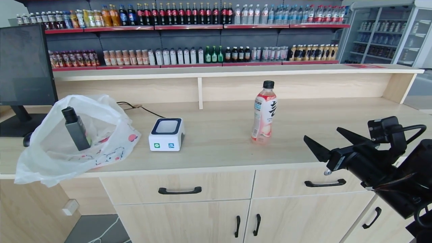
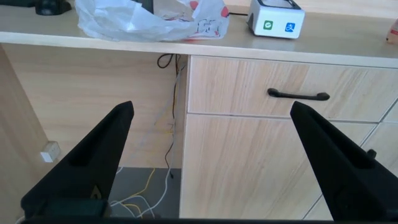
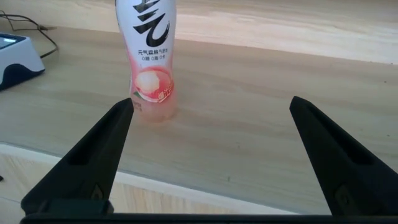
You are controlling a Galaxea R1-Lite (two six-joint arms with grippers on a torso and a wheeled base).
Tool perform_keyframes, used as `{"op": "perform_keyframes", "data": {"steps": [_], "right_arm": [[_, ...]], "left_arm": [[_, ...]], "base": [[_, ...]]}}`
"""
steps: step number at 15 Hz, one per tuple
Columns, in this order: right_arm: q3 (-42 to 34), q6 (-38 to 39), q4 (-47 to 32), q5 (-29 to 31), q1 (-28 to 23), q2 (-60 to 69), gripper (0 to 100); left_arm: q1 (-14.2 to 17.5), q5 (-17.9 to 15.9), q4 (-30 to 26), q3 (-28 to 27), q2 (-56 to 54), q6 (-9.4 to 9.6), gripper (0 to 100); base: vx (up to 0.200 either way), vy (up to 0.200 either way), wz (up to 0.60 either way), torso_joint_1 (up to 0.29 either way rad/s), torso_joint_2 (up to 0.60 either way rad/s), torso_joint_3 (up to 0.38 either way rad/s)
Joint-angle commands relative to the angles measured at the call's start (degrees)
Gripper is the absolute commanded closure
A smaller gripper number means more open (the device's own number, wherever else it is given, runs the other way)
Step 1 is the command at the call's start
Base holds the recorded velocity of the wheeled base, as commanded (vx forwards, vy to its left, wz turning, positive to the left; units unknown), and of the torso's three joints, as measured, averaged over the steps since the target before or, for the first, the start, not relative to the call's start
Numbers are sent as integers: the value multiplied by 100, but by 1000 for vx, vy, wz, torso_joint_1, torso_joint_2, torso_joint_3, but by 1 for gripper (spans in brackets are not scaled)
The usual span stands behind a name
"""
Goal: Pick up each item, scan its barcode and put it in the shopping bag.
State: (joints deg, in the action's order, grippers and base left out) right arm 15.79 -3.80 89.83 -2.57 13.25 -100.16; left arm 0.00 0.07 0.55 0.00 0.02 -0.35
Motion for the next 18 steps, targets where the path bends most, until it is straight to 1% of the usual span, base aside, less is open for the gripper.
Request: {"op": "perform_keyframes", "data": {"steps": [1,6,9,17,18], "right_arm": [[-5,2,17,-6,11,-13,0],[74,2,17,-6,81,-92,0],[109,-6,17,-6,257,-100,0],[74,2,17,2,327,-92,0],[126,2,17,11,327,-92,0]], "left_arm": [[0,1,7,0,-2,0,0],[0,1,-2,0,-2,-26,0],[0,1,-2,0,-2,-26,0],[0,1,7,0,-2,-17,0],[0,1,7,0,-2,-26,0]], "base": [[0,0,0,0,0,0],[0,0,0,0,0,0],[200,0,0,-2,1,2],[0,0,0,0,0,0],[0,200,0,2,2,2]]}}
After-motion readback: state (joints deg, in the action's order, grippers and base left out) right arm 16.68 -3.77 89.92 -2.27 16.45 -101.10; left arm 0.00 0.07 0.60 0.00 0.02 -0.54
